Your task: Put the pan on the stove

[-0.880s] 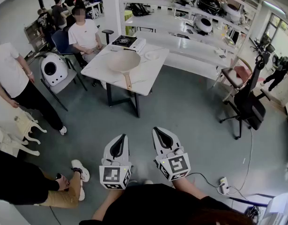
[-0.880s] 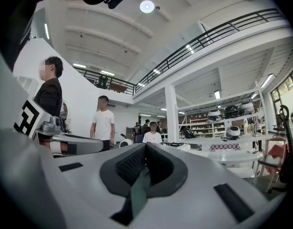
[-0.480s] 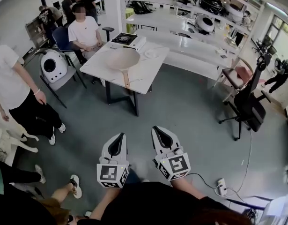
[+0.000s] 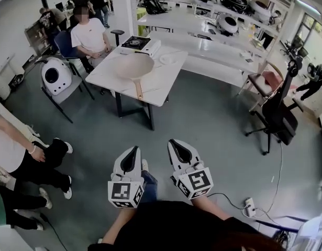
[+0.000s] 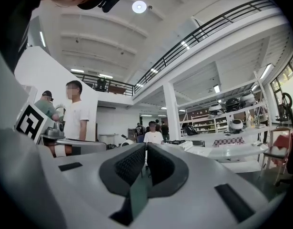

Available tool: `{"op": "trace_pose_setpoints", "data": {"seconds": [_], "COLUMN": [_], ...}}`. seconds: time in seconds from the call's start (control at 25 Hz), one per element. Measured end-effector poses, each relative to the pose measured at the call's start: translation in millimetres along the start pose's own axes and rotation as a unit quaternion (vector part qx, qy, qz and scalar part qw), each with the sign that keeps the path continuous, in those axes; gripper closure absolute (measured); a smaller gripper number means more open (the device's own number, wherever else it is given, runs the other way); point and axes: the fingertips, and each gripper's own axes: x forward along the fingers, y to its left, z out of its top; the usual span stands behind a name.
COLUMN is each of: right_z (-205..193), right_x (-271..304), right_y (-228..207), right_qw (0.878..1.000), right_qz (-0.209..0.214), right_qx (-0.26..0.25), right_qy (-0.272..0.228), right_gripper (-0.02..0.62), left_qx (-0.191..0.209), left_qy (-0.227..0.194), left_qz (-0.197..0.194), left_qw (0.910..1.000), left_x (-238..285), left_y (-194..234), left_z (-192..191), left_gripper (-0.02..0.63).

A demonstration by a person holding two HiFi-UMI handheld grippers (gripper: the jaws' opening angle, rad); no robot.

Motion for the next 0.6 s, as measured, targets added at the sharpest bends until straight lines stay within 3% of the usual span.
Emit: {"op": "trace_pose_setpoints", "data": {"seconds": [0.36,0.6], "right_z": [-18,-25], "right_x": [77,167], "right_y": [-23,-51], "right_qw": [1.0,0.999], "right_qz": [0.007,0.007], "right_qx": [-0.02,-0.034], "right_qy": [-0.003,0.013], "right_gripper": [0.572,0.572], "left_qx": [-0.006,0.003], "left_qy": [-0.011,-0.001], "left_qz": [-0.008,-0.043], "left_qw": [0.9999,0.9991], "left_x": [69,145], "left_y": [58,108], "left_z": [-13,-4], "left_gripper": [0.597,0.597]}}
